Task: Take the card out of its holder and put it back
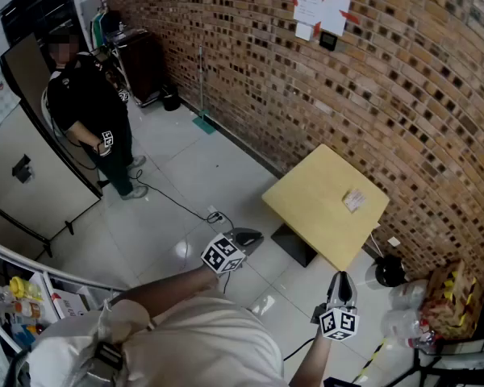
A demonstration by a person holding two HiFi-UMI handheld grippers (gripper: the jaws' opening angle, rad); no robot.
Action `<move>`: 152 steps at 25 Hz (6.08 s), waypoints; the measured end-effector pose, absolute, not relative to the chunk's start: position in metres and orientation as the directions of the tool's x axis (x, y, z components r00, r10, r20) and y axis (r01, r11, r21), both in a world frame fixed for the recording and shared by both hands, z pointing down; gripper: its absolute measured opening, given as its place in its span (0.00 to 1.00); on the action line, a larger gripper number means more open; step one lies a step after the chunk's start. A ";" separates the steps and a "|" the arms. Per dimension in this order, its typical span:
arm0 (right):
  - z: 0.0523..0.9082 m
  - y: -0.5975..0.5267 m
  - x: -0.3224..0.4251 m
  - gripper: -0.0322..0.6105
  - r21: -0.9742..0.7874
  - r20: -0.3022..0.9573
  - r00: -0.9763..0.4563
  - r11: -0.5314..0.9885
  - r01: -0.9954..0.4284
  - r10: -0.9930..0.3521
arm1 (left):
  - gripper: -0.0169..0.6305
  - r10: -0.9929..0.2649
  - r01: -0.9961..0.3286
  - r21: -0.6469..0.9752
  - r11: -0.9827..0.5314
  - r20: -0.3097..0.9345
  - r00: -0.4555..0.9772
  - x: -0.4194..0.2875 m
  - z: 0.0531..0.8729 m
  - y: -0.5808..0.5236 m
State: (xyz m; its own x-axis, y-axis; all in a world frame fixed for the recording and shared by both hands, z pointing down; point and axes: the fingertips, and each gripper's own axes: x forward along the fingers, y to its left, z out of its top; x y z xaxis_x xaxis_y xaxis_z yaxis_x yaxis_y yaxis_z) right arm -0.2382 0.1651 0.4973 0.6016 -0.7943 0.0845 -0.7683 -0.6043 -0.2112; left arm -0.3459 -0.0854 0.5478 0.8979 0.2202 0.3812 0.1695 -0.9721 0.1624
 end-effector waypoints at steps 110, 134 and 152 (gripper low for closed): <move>0.778 -0.004 0.280 0.21 -0.216 0.663 -0.093 -0.071 -0.974 -0.743 | 0.15 -0.053 -0.188 0.183 -0.965 0.565 0.823 0.164 0.634 -0.096; 0.828 -0.027 0.268 0.08 -0.259 0.675 -0.186 0.007 -0.966 -0.714 | 0.15 -0.184 -0.340 0.160 -0.927 0.595 0.782 0.129 0.637 -0.078; 0.805 -0.031 0.283 0.07 -0.238 0.617 -0.111 -0.051 -0.970 -0.779 | 0.15 -0.186 -0.331 0.148 -0.932 0.588 0.787 0.120 0.630 -0.080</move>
State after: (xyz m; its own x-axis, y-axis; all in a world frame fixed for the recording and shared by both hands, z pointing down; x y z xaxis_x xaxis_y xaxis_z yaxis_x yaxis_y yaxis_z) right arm 0.2834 -0.0308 0.8045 -0.1108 -0.7792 0.6169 -0.9698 -0.0508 -0.2384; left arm 0.1204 -0.0801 0.6301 0.7869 -0.1864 0.5882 -0.3311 -0.9320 0.1477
